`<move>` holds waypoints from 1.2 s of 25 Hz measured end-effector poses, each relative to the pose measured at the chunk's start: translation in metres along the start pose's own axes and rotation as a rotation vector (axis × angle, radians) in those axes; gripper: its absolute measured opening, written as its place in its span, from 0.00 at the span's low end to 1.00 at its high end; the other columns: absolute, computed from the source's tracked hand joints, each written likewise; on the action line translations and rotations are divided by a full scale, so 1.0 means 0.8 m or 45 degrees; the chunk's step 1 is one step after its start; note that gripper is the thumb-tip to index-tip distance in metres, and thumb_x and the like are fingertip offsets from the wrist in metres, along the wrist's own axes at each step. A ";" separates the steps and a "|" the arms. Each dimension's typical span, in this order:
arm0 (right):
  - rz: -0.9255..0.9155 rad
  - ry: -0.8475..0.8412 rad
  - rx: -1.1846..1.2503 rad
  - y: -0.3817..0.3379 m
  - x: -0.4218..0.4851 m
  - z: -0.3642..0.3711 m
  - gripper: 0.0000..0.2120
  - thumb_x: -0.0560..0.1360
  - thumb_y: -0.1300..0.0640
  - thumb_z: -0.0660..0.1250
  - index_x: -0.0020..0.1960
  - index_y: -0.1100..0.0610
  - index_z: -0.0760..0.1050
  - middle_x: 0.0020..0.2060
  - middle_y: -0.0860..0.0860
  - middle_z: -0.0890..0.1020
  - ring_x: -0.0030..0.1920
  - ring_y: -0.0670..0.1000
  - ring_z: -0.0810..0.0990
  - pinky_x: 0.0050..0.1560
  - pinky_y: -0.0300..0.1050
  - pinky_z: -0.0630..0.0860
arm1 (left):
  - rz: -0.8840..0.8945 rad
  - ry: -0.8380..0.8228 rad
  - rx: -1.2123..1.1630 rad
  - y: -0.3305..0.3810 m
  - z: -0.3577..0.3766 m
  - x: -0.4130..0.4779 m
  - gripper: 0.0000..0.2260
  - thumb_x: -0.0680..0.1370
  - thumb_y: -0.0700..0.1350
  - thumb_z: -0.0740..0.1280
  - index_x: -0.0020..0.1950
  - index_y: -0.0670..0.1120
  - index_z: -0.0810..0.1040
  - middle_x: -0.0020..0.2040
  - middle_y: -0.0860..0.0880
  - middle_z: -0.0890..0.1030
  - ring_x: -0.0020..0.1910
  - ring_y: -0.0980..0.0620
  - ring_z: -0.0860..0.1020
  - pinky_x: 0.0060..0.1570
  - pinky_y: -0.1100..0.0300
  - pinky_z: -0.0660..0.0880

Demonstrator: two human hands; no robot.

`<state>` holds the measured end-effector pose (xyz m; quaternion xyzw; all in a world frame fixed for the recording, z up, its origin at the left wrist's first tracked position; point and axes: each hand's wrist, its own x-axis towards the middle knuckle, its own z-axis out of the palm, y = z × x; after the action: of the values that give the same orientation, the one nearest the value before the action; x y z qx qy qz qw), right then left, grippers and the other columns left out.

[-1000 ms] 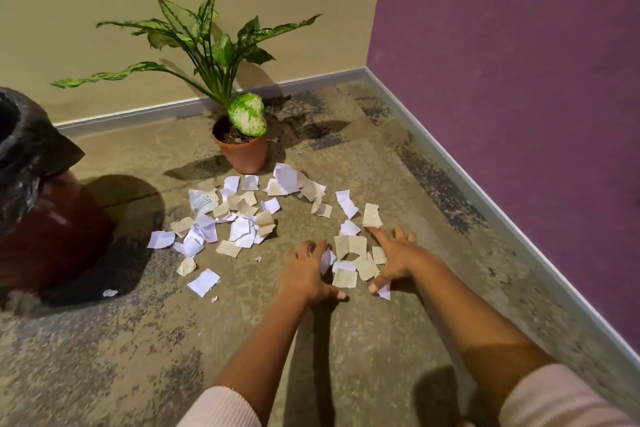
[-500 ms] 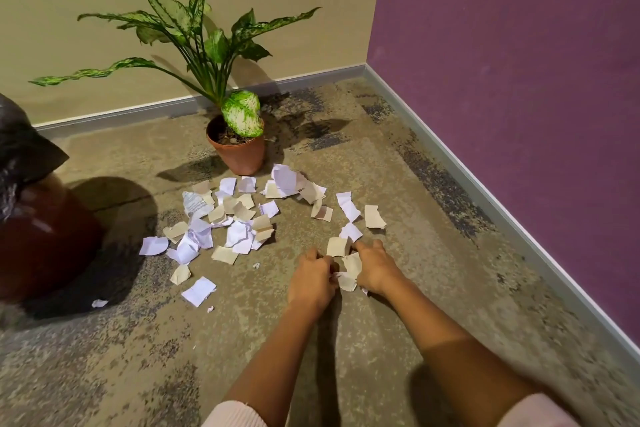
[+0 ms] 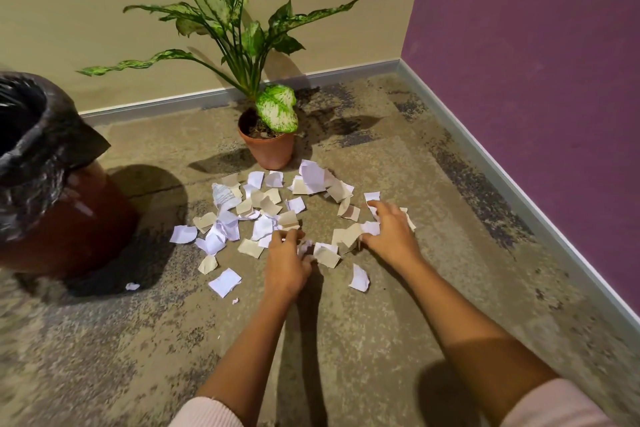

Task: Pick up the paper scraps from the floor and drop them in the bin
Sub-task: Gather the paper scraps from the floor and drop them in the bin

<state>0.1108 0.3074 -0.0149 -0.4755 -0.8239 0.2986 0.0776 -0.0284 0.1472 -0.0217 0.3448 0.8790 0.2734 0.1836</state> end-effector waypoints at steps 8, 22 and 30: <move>0.315 -0.406 -0.282 0.047 0.038 -0.047 0.61 0.55 0.34 0.78 0.78 0.42 0.48 0.75 0.57 0.54 0.75 0.64 0.50 0.73 0.61 0.57 | 0.125 -0.377 0.160 0.010 0.009 0.009 0.53 0.59 0.67 0.76 0.77 0.55 0.56 0.73 0.45 0.60 0.72 0.44 0.61 0.69 0.45 0.68; 0.065 -0.608 -0.060 -0.022 0.081 -0.014 0.50 0.62 0.33 0.74 0.76 0.38 0.50 0.76 0.54 0.52 0.76 0.63 0.46 0.71 0.64 0.56 | 0.071 -0.345 0.603 0.065 0.066 0.011 0.56 0.60 0.70 0.73 0.77 0.44 0.52 0.73 0.42 0.58 0.70 0.40 0.60 0.67 0.44 0.63; -0.033 -0.738 -0.106 -0.037 0.091 0.001 0.39 0.62 0.32 0.73 0.70 0.36 0.64 0.74 0.54 0.55 0.75 0.62 0.47 0.70 0.64 0.56 | 0.107 -0.329 0.368 0.051 0.051 0.035 0.36 0.66 0.58 0.77 0.68 0.43 0.70 0.65 0.45 0.65 0.64 0.41 0.65 0.59 0.47 0.74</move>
<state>0.0498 0.3570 -0.0102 -0.3627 -0.8292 0.3868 -0.1767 -0.0064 0.2060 -0.0325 0.4362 0.8631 0.1053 0.2317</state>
